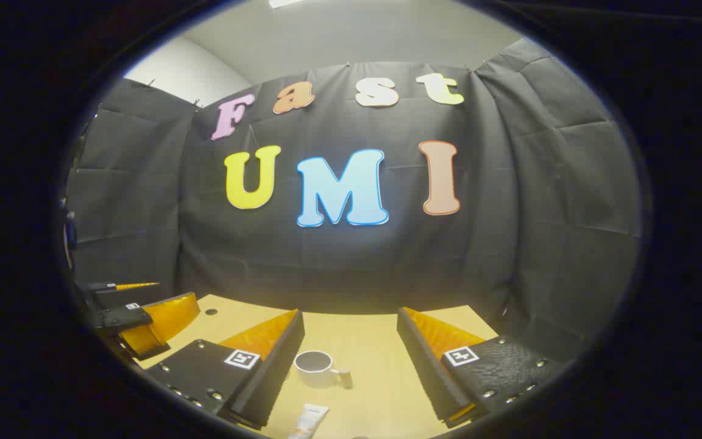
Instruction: Put the toothbrush and toothpaste on the desktop into the cup, then pick up the cup and place it on the coaster on the desktop.
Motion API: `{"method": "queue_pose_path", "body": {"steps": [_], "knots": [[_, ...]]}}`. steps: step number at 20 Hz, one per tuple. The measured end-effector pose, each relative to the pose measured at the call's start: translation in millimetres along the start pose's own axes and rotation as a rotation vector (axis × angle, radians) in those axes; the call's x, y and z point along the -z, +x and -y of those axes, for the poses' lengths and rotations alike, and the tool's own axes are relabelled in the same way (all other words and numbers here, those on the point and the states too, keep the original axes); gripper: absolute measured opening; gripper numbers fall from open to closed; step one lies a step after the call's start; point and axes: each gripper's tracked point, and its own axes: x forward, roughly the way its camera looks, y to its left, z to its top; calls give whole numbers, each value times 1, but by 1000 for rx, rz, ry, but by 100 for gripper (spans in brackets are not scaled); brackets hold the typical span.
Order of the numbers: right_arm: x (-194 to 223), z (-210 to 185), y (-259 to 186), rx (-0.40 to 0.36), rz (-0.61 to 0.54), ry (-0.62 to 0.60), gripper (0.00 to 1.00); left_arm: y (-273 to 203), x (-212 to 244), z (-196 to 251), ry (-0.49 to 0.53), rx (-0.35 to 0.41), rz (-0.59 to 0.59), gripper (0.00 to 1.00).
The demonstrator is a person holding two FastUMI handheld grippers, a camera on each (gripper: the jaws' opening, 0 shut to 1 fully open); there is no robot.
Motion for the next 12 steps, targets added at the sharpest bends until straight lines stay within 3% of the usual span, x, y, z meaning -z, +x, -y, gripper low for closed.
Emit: {"method": "queue_pose_path", "body": {"steps": [12], "knots": [[23, -11, 4, -51, -88, 12, 94, 11, 30, 5, 6, 21, -79, 99]]}}
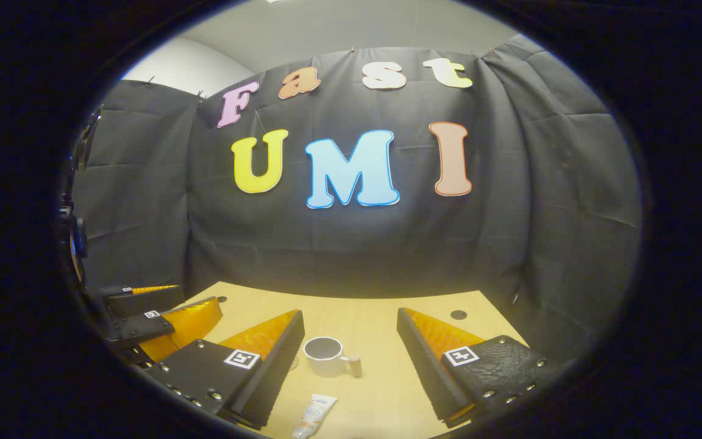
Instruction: Put the toothbrush and toothpaste on the desktop into the cup, then pick up the cup and place it on the coaster on the desktop.
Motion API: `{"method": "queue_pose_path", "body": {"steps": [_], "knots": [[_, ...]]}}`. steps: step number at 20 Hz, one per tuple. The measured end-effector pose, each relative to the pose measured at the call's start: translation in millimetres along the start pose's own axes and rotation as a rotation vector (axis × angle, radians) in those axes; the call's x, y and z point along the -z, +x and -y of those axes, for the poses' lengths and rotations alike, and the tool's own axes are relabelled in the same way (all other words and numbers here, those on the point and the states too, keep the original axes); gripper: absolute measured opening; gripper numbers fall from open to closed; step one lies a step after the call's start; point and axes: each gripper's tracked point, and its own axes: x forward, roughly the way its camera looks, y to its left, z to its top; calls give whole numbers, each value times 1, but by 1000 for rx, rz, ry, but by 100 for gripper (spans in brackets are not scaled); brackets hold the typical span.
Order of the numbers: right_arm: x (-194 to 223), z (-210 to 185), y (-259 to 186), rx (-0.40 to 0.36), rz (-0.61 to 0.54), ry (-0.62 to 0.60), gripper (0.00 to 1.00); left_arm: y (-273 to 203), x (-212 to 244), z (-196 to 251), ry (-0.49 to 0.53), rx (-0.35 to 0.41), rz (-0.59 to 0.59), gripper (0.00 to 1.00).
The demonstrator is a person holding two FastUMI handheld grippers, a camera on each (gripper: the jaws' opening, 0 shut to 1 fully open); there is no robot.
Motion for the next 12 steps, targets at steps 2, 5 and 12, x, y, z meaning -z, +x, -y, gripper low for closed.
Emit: {"method": "queue_pose_path", "body": {"steps": [2, 5, 12], "knots": [[7, -1, 0, -5, -25, 9, 93, 1, 7, -3, 8, -4, -21, 99], [18, -1, 5, 2, -71, 32, 94, 3, 14, -6, 6, -5, -49, 99], [54, -14, 18, -14, -223, 29, 95, 14, 55, -14, -14, 0, -198, 99]]}}
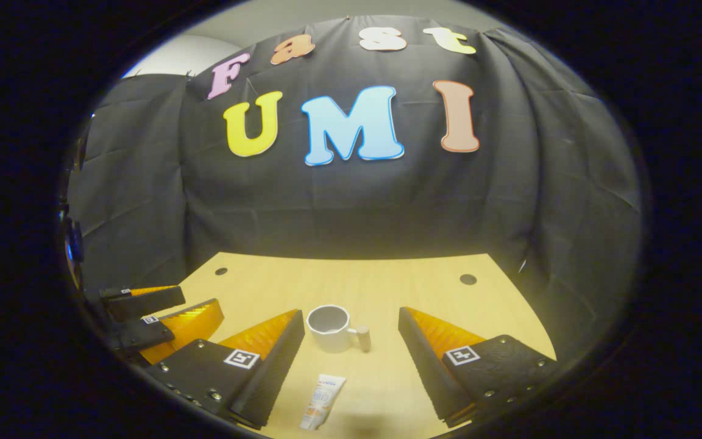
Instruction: Put the toothbrush and toothpaste on the desktop into the cup, then pick up the cup and place it on the coaster on the desktop.
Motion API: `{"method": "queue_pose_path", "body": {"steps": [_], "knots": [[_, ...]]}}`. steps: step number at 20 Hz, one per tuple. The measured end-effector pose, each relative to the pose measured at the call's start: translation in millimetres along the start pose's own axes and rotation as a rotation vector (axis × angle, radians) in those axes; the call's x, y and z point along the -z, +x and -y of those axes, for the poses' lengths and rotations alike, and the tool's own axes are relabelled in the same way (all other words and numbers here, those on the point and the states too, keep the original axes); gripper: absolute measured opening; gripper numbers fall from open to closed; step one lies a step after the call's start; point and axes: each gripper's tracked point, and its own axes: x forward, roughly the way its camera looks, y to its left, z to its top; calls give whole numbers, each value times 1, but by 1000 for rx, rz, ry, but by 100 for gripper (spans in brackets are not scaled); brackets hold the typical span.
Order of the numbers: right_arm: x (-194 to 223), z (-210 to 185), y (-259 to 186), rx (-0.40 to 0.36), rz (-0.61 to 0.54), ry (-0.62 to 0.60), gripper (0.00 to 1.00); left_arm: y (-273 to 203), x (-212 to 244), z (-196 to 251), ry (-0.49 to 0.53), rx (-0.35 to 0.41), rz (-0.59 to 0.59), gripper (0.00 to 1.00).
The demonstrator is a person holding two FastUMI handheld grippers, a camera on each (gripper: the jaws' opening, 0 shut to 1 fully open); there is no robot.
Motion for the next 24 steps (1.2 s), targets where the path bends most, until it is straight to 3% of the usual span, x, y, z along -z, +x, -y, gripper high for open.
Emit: {"method": "queue_pose_path", "body": {"steps": [5, 10, 12, 15, 24], "knots": [[21, -13, 13, -22, -75, -19, 95, 11, 28, -5, -7, 9, -92, 99], [58, -18, 27, -17, -220, 8, 93, 23, 67, -10, -14, 20, -208, 99], [76, -20, 33, -19, -282, 32, 80, 27, 83, -12, -17, 24, -258, 99], [102, -20, 38, -12, -380, 56, 80, 32, 113, -4, -45, 77, -348, 99], [153, -26, 49, -7, -540, 91, 80, 38, 179, -11, -60, 79, -541, 100]]}}
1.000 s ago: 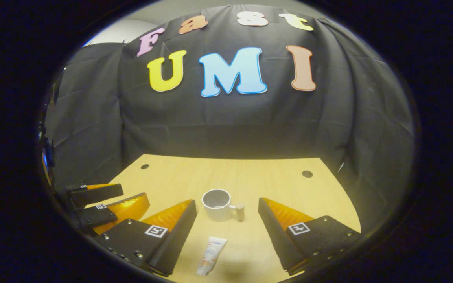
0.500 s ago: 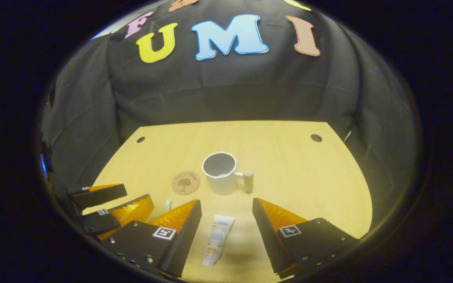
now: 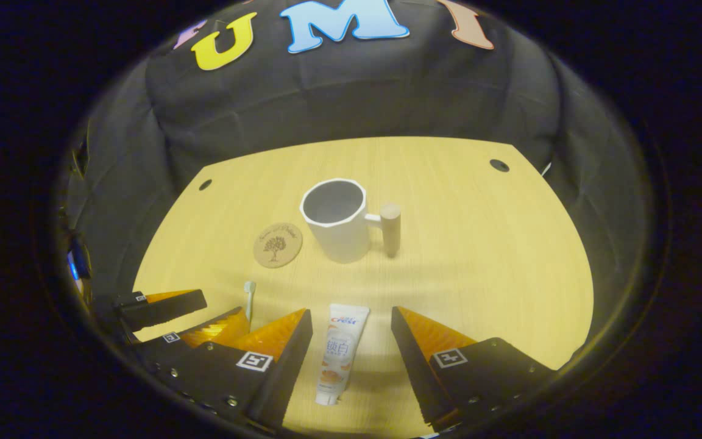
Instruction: Put the toothbrush and toothpaste on the desktop into the cup, then pick up the cup and place it on the coaster on the desktop.
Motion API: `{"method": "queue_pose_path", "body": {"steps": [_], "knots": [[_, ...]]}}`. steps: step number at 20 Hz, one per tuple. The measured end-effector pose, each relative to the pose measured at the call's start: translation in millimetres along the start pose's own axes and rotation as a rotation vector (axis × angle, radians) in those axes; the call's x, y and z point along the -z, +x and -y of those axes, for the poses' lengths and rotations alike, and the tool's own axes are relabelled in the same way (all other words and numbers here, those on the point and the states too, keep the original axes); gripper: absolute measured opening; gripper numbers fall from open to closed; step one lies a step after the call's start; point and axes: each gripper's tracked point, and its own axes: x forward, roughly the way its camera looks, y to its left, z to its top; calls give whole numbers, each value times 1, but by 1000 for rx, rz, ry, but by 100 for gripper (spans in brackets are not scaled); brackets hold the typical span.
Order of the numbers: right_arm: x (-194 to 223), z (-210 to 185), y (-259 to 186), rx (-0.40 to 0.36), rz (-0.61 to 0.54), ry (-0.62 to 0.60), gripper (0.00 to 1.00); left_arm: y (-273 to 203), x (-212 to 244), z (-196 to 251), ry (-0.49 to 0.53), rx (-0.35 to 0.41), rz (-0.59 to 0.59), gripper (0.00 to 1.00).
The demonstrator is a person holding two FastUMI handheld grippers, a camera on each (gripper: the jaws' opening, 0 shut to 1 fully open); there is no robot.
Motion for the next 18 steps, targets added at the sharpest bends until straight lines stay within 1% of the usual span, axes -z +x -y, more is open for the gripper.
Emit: {"method": "queue_pose_path", "body": {"steps": [8, 14, 18], "knots": [[42, -4, 30, -3, -171, -4, 80, 28, 32, -15, -39, -13, -119, 100], [54, -3, 46, 15, -241, -19, 80, 43, 51, -24, -51, -44, -192, 100], [62, -1, 54, 27, -277, -28, 80, 49, 65, -27, -79, -59, -245, 100]]}}
